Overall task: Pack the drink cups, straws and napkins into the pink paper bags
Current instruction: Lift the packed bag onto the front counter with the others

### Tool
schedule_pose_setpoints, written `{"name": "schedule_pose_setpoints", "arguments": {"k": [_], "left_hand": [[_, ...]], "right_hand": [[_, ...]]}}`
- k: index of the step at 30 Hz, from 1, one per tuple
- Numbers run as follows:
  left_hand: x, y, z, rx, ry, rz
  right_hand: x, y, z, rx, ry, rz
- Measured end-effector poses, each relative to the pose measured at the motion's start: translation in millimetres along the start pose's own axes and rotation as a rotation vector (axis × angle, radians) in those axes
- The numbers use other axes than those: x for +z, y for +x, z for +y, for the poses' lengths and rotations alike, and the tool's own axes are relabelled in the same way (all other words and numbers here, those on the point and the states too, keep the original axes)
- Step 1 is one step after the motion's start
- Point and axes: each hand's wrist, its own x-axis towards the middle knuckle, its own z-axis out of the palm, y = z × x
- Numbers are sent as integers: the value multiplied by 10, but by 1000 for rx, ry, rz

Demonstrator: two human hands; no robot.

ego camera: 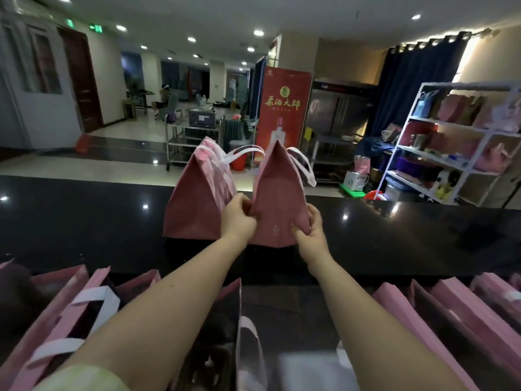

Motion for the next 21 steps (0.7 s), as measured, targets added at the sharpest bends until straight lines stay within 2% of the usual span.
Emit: {"name": "schedule_pose_setpoints", "arguments": {"k": [3, 7, 11, 21], "left_hand": [[194, -38, -192, -45, 83, 31], [335, -95, -431, -125, 157, 40], [398, -37, -540, -137, 230, 21], [384, 49, -573, -164, 359, 56]], "right_hand": [[-106, 141, 232, 88, -83, -73], [-190, 289, 418, 127, -205, -69], [-199, 531, 513, 110, -278, -47], [-122, 775, 655, 55, -389, -117]]}}
